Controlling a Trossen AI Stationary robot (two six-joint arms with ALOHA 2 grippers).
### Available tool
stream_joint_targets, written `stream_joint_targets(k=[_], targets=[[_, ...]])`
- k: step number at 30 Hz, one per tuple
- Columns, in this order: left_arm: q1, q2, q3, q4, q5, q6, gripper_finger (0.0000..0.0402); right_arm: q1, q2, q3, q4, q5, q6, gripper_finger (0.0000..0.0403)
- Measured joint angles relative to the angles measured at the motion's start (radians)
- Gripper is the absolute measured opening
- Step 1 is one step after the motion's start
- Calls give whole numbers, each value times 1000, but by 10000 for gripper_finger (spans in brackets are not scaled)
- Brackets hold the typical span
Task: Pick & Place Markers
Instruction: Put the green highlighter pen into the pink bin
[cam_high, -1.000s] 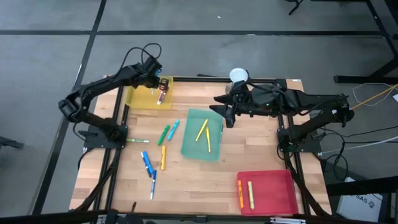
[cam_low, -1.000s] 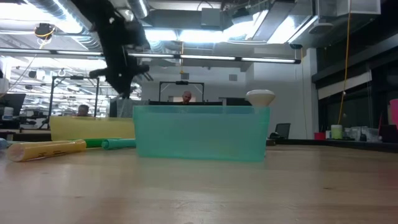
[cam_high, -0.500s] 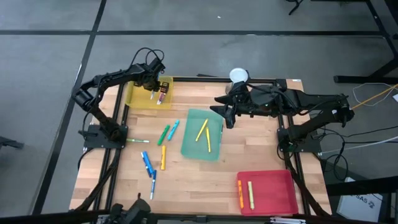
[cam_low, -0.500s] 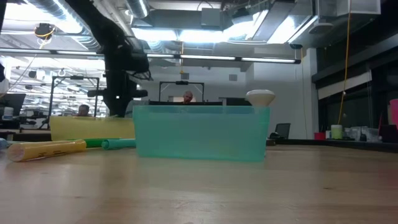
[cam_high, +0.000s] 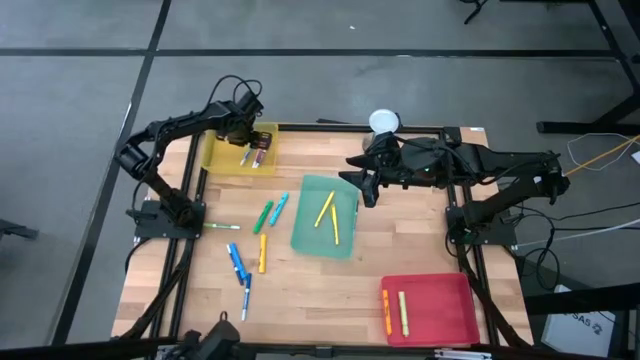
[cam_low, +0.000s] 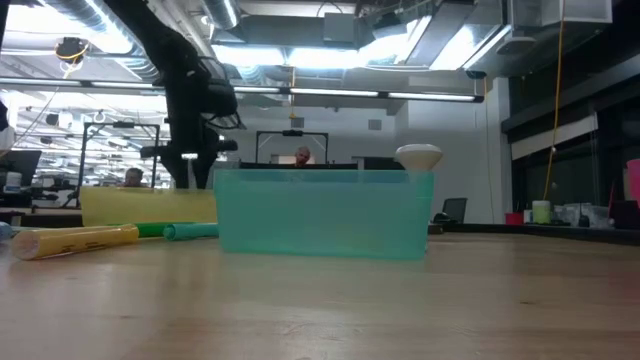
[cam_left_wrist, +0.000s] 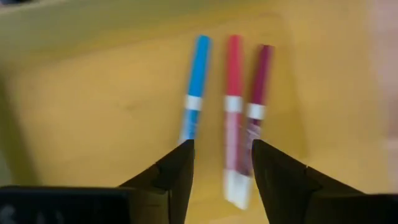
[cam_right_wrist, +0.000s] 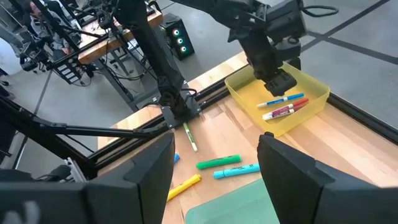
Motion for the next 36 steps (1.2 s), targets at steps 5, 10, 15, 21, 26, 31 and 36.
stream_joint_targets(k=[5, 10, 15, 21, 26, 31, 36], targets=[[-37, -75, 0, 8, 89, -6, 163, 0, 0, 0, -4, 0, 0, 223], [-111, -186, 0, 8, 89, -10, 162, 0, 0, 0, -36, 0, 6, 223], [-193, -279, 0, 13, 82, -44, 160, 0, 0, 0, -53, 0, 10, 223], [-298, -339, 0, 12, 82, -103, 162, 0, 0, 0, -55, 0, 4, 223], [-416, -365, 0, 9, 88, -155, 164, 0, 0, 0, -55, 0, 1, 223], [-531, -373, 0, -9, 89, -184, 164, 0, 0, 0, -55, -1, 1, 223], [-643, -374, 0, -45, 142, -210, 163, 1, 0, 0, -56, -10, 1, 223]])
